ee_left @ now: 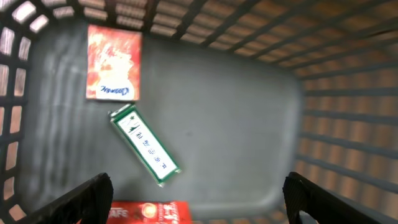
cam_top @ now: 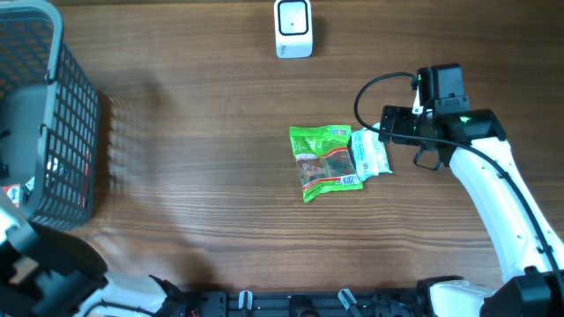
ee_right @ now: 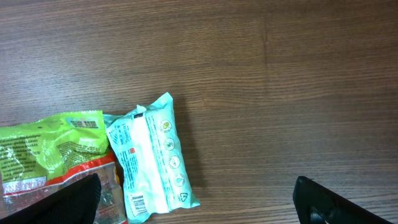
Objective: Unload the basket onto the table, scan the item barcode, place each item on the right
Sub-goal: 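Grasp the green-and-white box in the basket with the left gripper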
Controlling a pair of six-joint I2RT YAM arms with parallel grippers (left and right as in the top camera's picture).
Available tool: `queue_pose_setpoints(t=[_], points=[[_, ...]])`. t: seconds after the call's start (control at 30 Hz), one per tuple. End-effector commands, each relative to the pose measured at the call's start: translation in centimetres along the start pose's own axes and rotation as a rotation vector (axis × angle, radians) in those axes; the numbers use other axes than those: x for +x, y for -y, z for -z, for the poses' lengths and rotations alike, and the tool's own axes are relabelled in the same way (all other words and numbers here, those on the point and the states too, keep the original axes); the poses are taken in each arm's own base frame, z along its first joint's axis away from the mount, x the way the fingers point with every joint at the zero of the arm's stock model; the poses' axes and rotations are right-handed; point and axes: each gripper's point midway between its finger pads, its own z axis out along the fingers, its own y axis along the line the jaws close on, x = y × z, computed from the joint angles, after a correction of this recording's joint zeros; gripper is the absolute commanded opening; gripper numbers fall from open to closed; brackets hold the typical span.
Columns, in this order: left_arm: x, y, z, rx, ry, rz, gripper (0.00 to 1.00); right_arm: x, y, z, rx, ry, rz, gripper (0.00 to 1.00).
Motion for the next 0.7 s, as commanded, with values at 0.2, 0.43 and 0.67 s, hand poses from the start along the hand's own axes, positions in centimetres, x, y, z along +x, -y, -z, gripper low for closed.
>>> queue_pose_setpoints(t=[0.2,0.43,0.67], points=[[5.2,-6.2,-11.9,-0.358,-0.182,0.052,1.00,-0.6,-0.2,0.5,-0.011,0.020,-0.016,1.00],[6.5,-7.8,-14.1,-0.379,-0.175,0.125,0.92,-0.6,-0.2,0.5,-0.011,0.020,-0.016,1.00],[7.6,-8.3,-15.6,-0.346,-0.188,0.132,0.45,-0.6,-0.2,0.5,-0.011,0.020,-0.016,1.00]])
